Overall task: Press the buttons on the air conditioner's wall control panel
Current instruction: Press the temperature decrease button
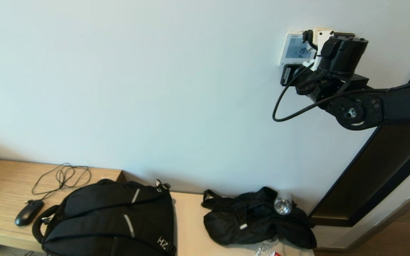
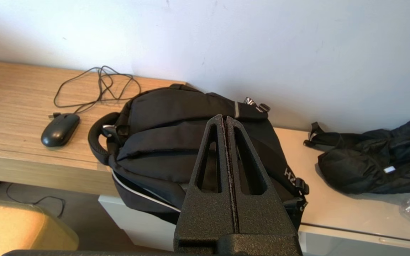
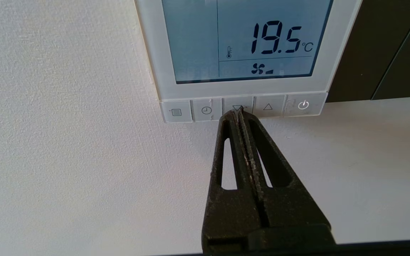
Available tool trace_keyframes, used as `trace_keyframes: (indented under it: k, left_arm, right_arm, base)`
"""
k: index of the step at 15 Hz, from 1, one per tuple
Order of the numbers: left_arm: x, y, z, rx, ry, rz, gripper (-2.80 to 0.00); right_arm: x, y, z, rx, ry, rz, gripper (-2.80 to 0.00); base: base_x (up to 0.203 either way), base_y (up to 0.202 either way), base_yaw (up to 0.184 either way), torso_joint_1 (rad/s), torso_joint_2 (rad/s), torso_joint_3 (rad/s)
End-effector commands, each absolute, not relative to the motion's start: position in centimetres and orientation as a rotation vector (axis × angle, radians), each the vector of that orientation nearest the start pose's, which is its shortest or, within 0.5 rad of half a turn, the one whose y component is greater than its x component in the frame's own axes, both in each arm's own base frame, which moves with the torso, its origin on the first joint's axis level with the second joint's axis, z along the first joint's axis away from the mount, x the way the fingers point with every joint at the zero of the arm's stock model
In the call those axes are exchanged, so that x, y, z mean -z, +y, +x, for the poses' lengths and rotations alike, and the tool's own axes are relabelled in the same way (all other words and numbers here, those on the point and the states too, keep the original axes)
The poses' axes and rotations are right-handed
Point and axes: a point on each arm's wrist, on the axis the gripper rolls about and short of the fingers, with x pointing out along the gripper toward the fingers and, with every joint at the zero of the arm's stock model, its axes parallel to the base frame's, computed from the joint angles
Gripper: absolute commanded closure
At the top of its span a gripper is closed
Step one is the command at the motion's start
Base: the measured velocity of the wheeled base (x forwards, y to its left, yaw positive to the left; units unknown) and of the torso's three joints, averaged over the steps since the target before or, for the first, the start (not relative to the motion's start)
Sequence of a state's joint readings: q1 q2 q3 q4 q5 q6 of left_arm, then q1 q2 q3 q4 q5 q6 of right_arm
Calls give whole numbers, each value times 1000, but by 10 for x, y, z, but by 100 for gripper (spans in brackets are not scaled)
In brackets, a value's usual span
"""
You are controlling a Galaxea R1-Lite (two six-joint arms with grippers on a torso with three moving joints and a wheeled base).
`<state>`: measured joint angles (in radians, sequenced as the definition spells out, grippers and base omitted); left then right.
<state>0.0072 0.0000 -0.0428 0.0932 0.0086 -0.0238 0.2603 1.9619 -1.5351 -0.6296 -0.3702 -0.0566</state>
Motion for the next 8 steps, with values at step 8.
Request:
trace_keyframes:
  k: [8]
  left_arm:
    - [-78, 0, -26, -17, 50, -24, 0]
  right_arm:
    - [-312, 93, 368, 109, -229, 22, 0]
  base:
    - [0, 0, 0, 0, 0, 0]
